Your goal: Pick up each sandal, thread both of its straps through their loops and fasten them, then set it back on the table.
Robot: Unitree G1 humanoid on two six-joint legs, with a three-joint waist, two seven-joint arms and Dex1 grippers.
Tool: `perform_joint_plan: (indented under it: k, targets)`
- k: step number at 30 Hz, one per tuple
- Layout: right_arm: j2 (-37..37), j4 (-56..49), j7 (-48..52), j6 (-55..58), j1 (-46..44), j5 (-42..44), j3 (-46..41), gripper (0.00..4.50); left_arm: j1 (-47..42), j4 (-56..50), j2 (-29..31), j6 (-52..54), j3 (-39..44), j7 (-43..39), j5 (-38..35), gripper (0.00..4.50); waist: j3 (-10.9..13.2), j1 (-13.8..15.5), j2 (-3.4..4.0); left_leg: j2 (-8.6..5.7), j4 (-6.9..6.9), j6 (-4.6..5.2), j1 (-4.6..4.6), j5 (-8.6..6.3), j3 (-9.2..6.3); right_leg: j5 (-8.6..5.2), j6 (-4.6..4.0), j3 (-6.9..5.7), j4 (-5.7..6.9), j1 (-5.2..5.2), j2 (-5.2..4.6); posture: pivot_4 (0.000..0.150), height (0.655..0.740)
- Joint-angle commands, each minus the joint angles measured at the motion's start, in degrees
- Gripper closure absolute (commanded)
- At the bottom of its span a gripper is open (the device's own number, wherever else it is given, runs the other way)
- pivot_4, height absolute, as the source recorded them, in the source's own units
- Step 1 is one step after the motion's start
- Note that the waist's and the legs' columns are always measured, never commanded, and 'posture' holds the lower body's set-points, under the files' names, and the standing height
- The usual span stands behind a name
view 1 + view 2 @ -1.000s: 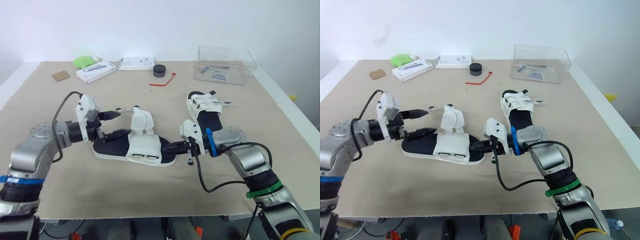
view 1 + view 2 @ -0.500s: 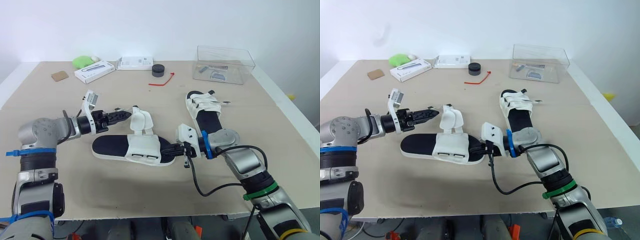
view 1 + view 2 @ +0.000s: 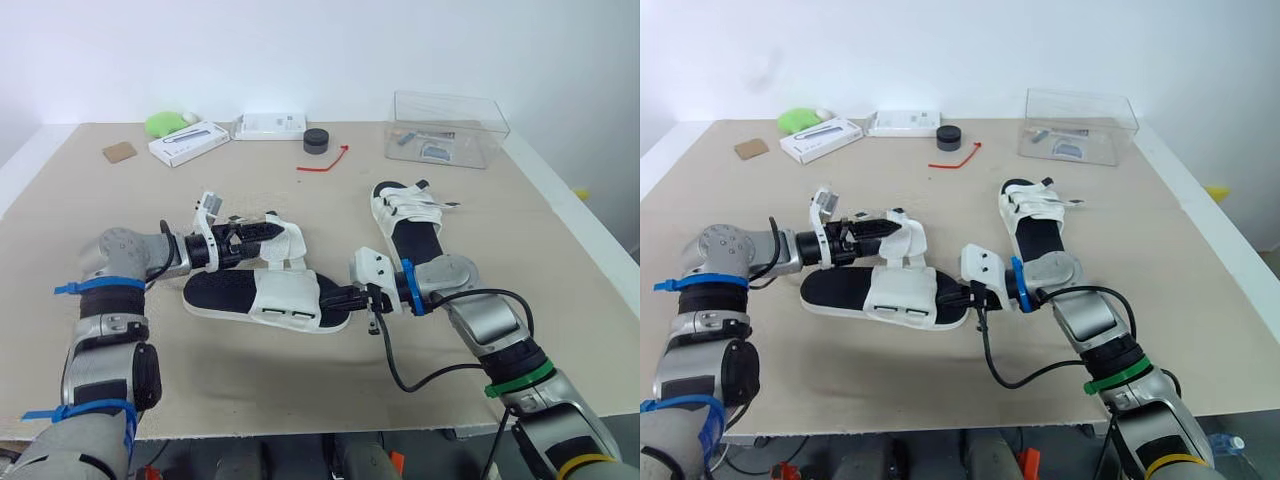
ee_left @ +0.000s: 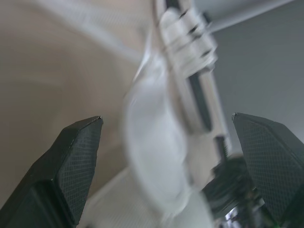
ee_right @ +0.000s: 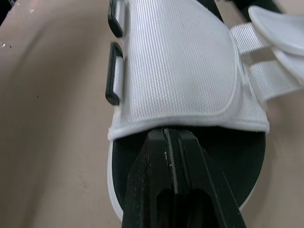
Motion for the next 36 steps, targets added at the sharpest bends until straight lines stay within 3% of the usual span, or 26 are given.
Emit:
perform_joint_plan:
  k: [1,12,22,27,36]
  targets:
    - [-0.41,-0.95,0.52,-1.61,-0.47,-0.12,-0.69,4.47,-2.44,2.50,-0.19,-1.40,2.28,-0.08,0.04,0.00,0.00,-0.01,0.00,0.00,0.00,0.00,0.00,0.00,0.00,0.00,0.00,0.01,0.00,0.00,0.00,0.150,0.7261]
    - [-0.75,-0.68,0.93,-4.08,0.01,-1.11,-0.54,4.47,-7.92,15.06,0.32,-3.72,3.58,-2.41,2.04,0.00,0.00,-0.04,0.00,-0.04,0.01,0.00,0.00,0.00,0.03,0.02,0.04,0.04,0.00,0.00,-0.02,0.150,0.7261]
    - [-0.68,-0.98,1.07,-4.62,0.47,-1.67,-0.54,4.50,-9.58,17.54,-0.67,-4.86,1.24,-5.26,5.69,4.48,0.00,-0.05,0.00,-0.04,0.01,0.00,0.00,0.00,0.03,0.01,0.03,0.05,0.00,0.00,-0.01,0.150,0.7261]
    - [-0.69,-0.92,1.28,-4.90,0.49,-1.87,-0.44,4.50,-9.05,13.89,-0.17,-6.70,-0.98,-6.99,7.56,4.48,0.00,-0.05,-0.01,-0.03,0.00,0.00,0.00,0.00,0.03,0.01,0.03,0.05,0.00,0.00,-0.01,0.150,0.7261]
    - [-0.75,-0.66,1.62,-4.89,0.32,-2.32,-0.22,4.50,3.72,-13.40,4.27,-14.45,-12.97,-14.45,11.60,4.48,0.00,-0.39,-0.01,0.05,-0.04,-0.04,-0.01,-0.02,0.06,0.00,0.02,0.14,0.01,-0.05,-0.01,0.150,0.7261]
